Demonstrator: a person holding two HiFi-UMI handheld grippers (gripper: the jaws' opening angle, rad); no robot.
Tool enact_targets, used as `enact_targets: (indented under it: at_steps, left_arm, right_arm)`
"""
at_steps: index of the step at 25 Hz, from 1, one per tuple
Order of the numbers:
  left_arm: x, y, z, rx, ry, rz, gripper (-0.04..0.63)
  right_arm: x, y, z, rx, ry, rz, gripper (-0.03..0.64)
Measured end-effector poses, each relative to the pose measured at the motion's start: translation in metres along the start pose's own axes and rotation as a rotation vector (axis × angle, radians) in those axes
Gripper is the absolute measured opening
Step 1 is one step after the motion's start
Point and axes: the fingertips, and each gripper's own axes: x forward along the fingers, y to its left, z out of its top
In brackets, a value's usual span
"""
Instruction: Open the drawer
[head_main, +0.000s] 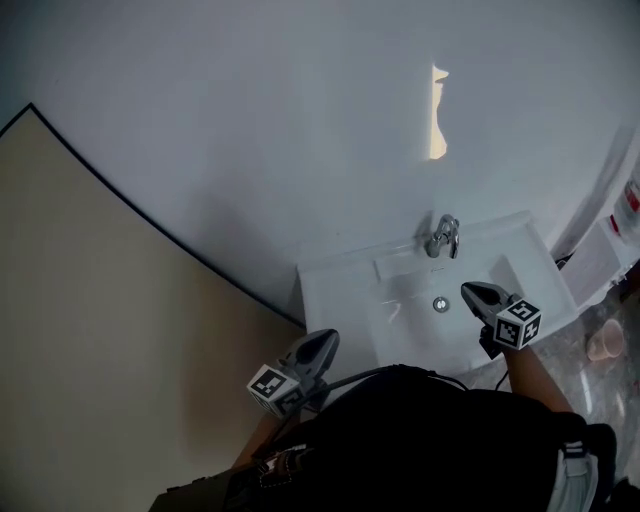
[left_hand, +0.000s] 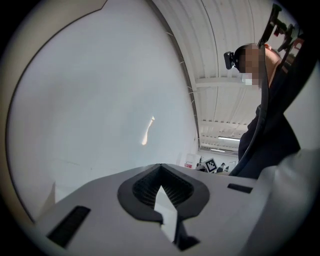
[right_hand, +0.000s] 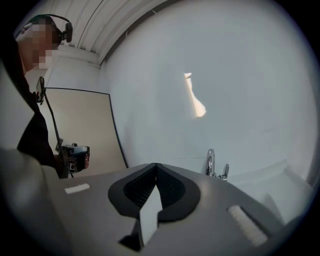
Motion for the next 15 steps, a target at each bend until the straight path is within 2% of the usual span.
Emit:
enact_targets:
  at_steps: [5, 9, 12, 15]
  left_arm:
    - [-0.007, 0.056, 0.003, -0.038, 0.011, -0.074, 0.002]
    - [-0.003, 0.085, -0.01, -0.081, 0.034, -0.117, 0.002]
    - [0.007, 0.089, -0.016, -0.08, 0.058, -0.149, 0.002]
    - [0.02, 0.075, -0.02, -0.075, 0.08, -0.185, 0.002]
  right_arm:
    - [0.032, 0.015, -0.001, 0.062, 0.0, -0.081, 0.002]
    - [0.03, 0.021, -0.014, 0.079, 0.039, -0.157, 0.003]
    - [0.022, 0.008, -0.014, 0.112, 0.019, -0.214, 0.002]
    - [0.004, -0.008, -0.011, 0.124, -0.012, -0.249, 0.002]
